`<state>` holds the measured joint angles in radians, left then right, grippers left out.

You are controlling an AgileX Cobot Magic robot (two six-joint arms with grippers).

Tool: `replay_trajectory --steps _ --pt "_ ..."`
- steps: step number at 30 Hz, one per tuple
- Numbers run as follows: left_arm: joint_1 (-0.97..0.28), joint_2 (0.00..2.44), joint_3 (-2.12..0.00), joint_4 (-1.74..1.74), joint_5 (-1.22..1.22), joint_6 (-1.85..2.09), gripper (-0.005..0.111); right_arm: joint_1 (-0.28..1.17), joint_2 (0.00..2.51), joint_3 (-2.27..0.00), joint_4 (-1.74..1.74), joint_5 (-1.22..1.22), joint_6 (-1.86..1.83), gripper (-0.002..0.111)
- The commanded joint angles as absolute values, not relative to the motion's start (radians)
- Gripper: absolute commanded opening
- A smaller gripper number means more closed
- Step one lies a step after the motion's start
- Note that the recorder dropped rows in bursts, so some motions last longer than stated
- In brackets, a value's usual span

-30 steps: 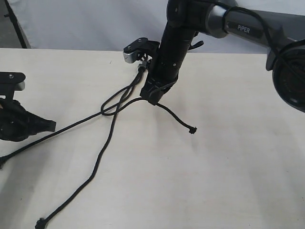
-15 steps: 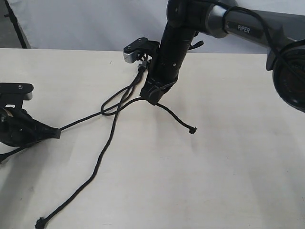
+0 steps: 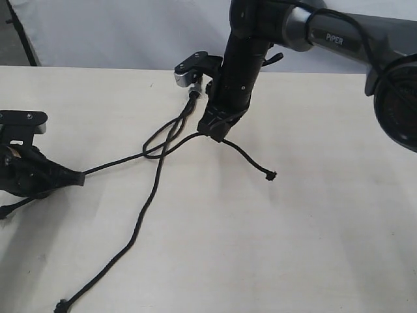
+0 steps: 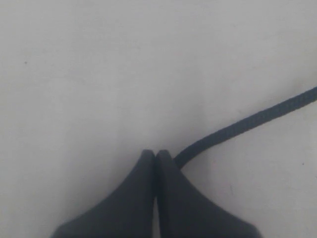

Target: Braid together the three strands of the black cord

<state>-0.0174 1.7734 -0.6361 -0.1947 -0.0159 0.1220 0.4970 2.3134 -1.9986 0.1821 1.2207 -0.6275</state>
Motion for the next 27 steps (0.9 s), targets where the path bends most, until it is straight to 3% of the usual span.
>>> replay_trajectory --steps 1,11,23,25,27 --pt "-0.022 1.802 -0.63 -0.191 0.031 0.114 0.0 0.437 2.306 -1.974 0.155 1.221 -0.612 0.0" --pt "-0.022 1.802 -0.63 -0.191 0.028 0.114 0.0 0.318 2.306 -1.846 0.209 1.221 -0.625 0.0" --pt "-0.022 1.802 -0.63 -0.191 0.03 0.114 0.0 0.308 2.336 -1.822 0.199 1.221 -0.605 0.0" --pt "-0.022 1.802 -0.63 -0.191 0.03 0.114 0.0 0.316 2.336 -1.822 0.191 1.221 -0.605 0.008" --pt "-0.022 1.802 -0.63 -0.191 0.033 0.114 0.0 0.324 2.336 -1.822 0.174 1.221 -0.59 0.023"
